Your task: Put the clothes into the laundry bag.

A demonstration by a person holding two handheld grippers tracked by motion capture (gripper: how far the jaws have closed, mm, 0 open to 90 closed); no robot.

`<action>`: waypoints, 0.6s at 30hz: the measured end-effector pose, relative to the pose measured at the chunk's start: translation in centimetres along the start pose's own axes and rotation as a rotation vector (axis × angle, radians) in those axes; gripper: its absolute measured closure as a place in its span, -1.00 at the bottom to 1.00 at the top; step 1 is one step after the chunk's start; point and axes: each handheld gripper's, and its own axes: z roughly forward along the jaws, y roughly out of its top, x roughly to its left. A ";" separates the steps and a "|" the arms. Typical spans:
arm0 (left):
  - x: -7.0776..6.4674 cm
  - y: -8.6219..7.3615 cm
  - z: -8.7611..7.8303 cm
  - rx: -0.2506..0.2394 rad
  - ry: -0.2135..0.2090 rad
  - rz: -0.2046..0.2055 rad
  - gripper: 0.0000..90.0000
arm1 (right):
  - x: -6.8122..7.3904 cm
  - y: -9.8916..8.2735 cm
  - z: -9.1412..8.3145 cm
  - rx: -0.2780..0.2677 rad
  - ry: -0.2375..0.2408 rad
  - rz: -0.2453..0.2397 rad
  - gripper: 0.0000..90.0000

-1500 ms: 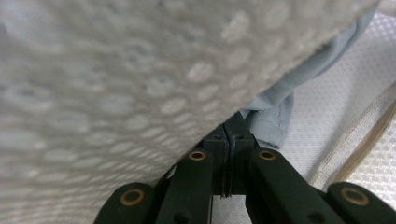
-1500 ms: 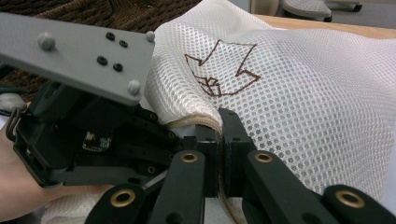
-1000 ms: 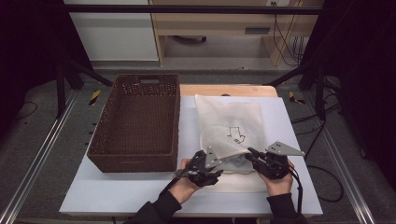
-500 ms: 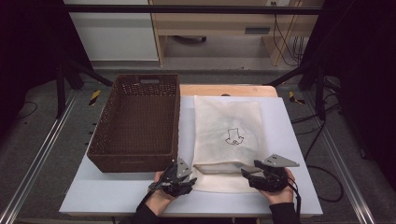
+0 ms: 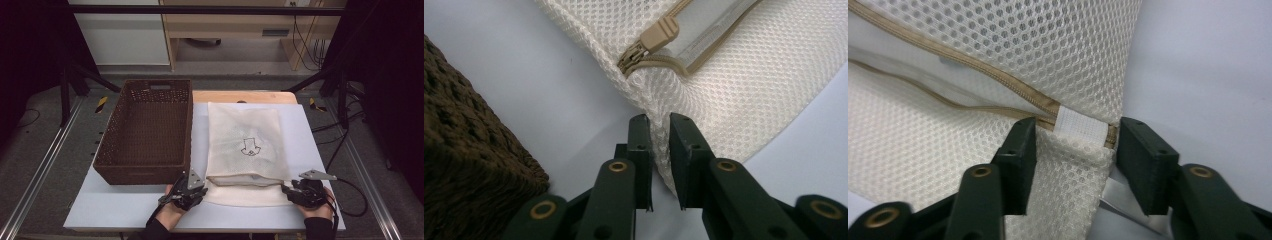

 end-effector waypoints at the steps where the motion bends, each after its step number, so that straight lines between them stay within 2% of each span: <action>1: 0.0 0.0 0.0 0.000 0.002 0.000 0.79 | 0.1 0.1 0.0 0.003 -0.006 -0.005 0.18; 3: 0.0 0.0 0.0 -0.002 0.009 0.000 0.79 | 0.2 0.0 0.0 0.007 -0.027 -0.018 0.28; 8: 0.2 -0.3 -0.1 -0.014 0.006 -0.011 0.71 | 0.2 0.1 0.0 0.015 -0.045 -0.026 0.30; 9: 0.3 -0.3 -0.2 -0.024 0.005 -0.011 0.64 | 0.1 0.1 0.0 0.014 -0.043 -0.029 0.29; 11: 0.5 -0.4 -0.7 -0.064 -0.010 -0.022 0.45 | 0.2 0.2 -0.1 0.015 -0.047 -0.022 0.13; 13: 0.8 -0.4 -1.4 -0.089 -0.035 -0.026 0.29 | 0.2 0.3 -0.4 -0.020 -0.025 -0.027 -0.06; 17: 1.2 -0.4 -2.8 -0.128 -0.041 -0.028 0.06 | 0.4 0.7 -1.6 -0.142 -0.007 -0.016 -0.35; 18: 1.3 -0.5 -3.2 -0.139 -0.042 -0.028 0.01 | 0.5 0.8 -1.8 -0.157 -0.003 -0.014 -0.40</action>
